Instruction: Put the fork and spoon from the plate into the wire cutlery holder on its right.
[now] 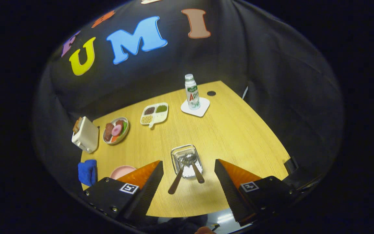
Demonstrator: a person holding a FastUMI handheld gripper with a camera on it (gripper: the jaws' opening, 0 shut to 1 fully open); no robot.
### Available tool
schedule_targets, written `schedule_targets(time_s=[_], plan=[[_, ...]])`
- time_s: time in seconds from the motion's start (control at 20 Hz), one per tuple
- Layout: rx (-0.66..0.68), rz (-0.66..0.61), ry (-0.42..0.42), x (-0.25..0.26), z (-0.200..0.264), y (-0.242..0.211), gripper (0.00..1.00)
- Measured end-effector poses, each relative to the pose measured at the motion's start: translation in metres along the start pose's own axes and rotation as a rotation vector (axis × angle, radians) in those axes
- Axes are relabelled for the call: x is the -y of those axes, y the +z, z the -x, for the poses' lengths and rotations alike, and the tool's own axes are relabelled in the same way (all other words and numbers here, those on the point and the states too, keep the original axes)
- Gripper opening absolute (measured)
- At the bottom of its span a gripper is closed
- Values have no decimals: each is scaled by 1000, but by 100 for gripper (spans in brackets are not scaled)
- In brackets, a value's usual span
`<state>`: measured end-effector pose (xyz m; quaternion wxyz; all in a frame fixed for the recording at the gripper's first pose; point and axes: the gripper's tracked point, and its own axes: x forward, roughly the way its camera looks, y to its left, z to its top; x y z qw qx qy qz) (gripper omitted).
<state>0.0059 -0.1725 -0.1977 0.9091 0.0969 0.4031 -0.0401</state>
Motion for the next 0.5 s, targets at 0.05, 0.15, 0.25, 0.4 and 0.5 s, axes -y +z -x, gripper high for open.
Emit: schedule_targets(time_s=[0.05,0.15,0.25,0.4,0.5], plan=[[59,-11,12,-4,6,16,98],[160,-16,23,-9,20,44,98],[273,14,21,-12,36,73,98],[424,61,19,-24,66,110,98],[489,68,20,-32,81,126,98]])
